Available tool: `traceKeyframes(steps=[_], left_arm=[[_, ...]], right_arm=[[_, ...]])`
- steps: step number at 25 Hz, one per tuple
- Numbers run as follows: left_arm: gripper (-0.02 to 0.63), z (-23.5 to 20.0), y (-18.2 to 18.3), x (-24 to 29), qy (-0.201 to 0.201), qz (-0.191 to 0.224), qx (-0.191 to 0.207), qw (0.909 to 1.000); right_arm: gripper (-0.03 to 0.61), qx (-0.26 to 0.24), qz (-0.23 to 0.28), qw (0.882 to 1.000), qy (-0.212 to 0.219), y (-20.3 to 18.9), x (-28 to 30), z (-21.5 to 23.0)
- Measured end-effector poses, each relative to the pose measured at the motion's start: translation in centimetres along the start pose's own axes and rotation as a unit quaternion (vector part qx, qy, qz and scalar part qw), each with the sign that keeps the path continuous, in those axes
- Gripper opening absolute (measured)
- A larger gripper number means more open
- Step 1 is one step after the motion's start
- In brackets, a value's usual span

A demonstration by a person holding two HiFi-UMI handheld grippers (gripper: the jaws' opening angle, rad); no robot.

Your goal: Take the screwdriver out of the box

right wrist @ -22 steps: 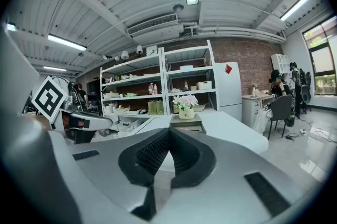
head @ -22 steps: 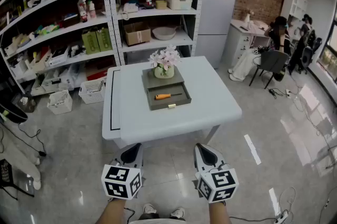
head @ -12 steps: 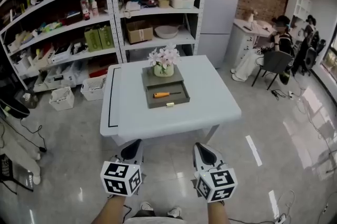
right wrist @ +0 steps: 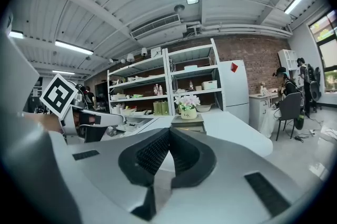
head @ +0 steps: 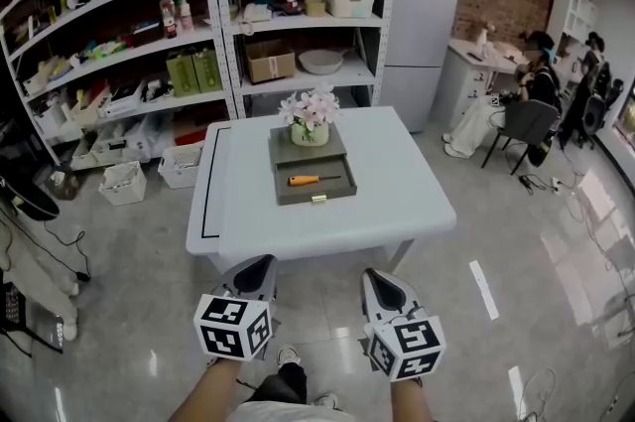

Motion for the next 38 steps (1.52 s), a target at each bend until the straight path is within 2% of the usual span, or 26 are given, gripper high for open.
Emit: traceKeyframes(steps=[9,23,31,34,38], left_arm=[[0.057,-1.4,1.1,5.1,-0.008,-0.01,-0.008,0.9999],[0.155,-7.6,4.8,17.8,-0.04,-0.06,-0.008,0.9973],[0.199,-10.8,6.4,24.3,-0.078,-0.11,0.026,0.9905],[0.202,-11.5,6.8,26.4,-0.098,-0.133,0.043,0.9854],[0.202,-12.0,6.9,28.9,-0.119,-0.165,0.088,0.9752]], right_arm=[[0.005,-0.006,-0.002,1.0,0.012,0.0,4.2,2.2],[0.005,0.003,-0.037,0.999,0.012,0.2,17.5,6.5],[0.005,-0.002,-0.053,0.999,-0.001,1.3,23.8,8.2],[0.005,-0.005,-0.057,0.998,-0.004,1.7,25.8,8.9],[0.005,-0.008,-0.061,0.998,-0.007,2.1,27.9,9.4]])
Point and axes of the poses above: the fingertips, and each gripper's own axes: x forward along the fingers, z to its right, y out of its top, the point moved 6 cm from there along -x, backward along the fingers, and after that the axes turned 15 degrees about -x, right-handed, at the moved point
